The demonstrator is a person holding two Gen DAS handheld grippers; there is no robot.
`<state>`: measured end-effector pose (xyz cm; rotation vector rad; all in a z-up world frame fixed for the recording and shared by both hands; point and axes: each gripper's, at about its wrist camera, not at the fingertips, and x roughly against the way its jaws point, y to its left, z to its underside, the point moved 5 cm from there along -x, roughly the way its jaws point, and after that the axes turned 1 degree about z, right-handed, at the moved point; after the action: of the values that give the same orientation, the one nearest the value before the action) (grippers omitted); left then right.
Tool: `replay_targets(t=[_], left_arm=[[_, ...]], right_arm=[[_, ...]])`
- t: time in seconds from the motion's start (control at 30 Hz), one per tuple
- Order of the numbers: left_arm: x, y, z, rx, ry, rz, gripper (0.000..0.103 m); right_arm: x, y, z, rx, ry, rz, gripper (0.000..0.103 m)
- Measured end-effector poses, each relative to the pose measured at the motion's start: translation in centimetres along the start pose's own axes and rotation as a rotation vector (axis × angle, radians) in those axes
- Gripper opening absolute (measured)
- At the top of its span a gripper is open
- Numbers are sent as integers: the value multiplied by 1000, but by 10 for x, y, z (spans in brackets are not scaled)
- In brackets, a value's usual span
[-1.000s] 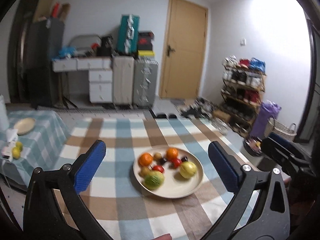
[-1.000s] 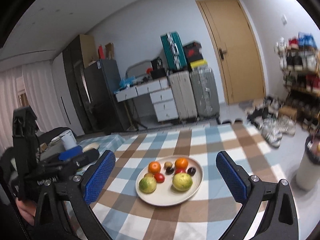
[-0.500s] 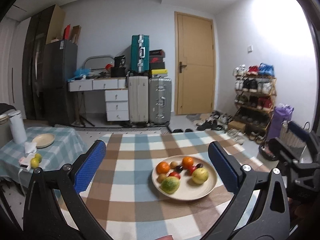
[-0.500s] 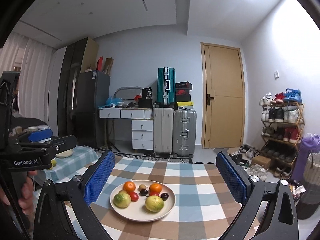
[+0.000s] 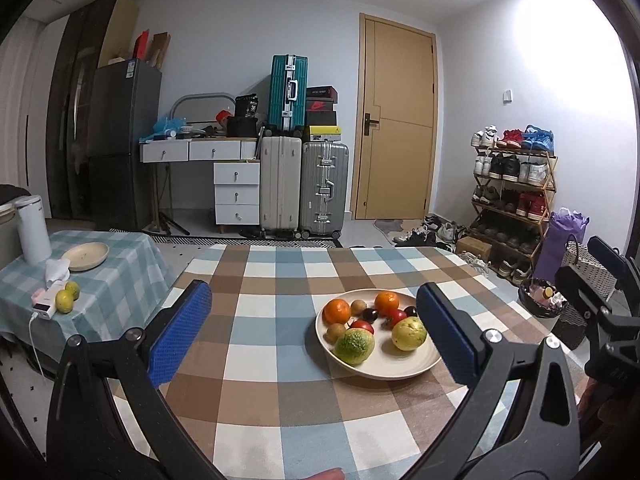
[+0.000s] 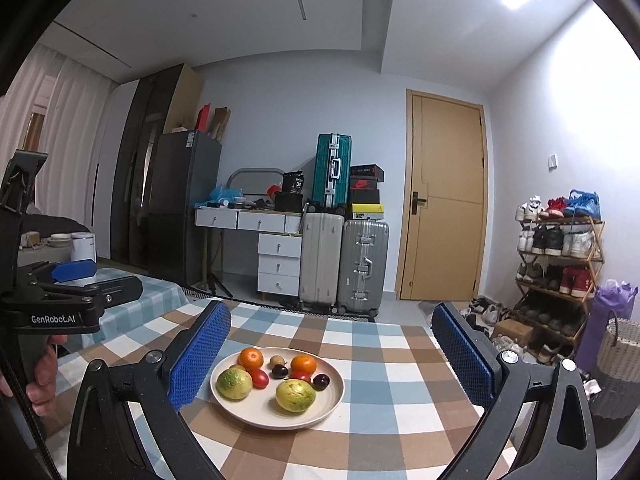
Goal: Organize fruits
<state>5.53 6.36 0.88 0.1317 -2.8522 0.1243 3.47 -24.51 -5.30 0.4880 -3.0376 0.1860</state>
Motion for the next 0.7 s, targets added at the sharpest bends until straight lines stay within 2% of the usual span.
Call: replay_targets(t=[0.27,0.7], left_arm=[[-16,4,17,-10,-38,-19,102],[-45,15,47,-18,-1,-45,102]], right_arm=[[-16,0,19,10,45,-4,103],[-35,1,52,9,95,-52,103]])
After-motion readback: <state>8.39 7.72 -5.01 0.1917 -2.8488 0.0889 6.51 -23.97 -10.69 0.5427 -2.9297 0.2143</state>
